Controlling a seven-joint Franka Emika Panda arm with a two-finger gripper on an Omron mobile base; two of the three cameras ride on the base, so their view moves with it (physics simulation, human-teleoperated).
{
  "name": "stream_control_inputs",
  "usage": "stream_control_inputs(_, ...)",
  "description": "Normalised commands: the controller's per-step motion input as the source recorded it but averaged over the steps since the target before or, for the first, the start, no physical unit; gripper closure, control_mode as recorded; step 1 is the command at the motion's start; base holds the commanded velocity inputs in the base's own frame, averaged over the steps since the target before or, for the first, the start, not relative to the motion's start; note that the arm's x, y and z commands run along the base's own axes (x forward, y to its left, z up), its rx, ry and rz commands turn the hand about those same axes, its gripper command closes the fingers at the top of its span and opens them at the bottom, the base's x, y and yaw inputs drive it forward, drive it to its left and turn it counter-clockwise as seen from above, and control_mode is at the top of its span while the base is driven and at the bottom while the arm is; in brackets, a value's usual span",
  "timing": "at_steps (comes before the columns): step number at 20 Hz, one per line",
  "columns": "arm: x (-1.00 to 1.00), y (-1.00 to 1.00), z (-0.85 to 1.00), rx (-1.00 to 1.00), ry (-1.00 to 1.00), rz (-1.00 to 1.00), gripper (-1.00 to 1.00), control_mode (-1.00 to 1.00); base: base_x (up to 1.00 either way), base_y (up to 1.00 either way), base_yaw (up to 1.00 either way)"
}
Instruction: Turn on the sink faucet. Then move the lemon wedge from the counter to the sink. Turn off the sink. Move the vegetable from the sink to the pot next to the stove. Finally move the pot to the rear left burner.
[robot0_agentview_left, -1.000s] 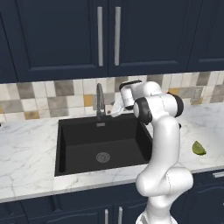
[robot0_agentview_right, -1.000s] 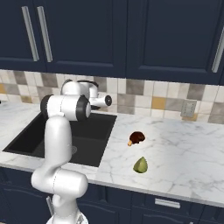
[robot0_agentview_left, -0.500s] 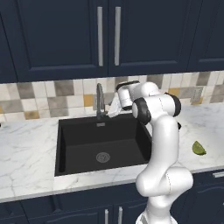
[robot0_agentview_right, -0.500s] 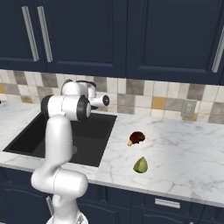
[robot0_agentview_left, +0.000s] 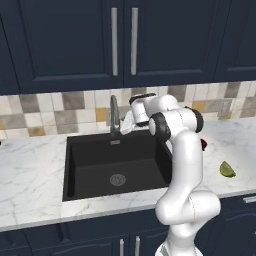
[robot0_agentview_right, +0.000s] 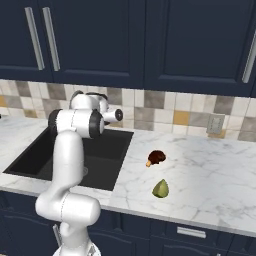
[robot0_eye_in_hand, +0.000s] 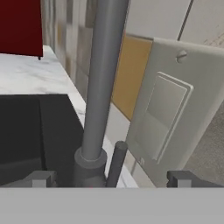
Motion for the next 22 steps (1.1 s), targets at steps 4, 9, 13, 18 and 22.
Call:
stream_control_inputs(4,0.17,0.16,-0.11,0.00,0.00,0.00,-1.00,-1.00,0.00,0.00,0.00)
stream_control_inputs(9,0.10,0.19,-0.10,0.00,0.00,0.00,-1.00,-1.00,0.00,0.00,0.00)
stream_control_inputs(13,0.06,0.21,-0.08,0.00,0.00,0.01,-1.00,-1.00,0.00,0.00,0.00)
stream_control_inputs(18,0.00,0.20,-0.05,0.00,0.00,0.05,-1.00,-1.00,0.00,0.00,0.00)
stream_control_inputs(22,-0.02,0.18,-0.04,0.00,0.00,0.06,-1.00,-1.00,0.00,0.00,0.00)
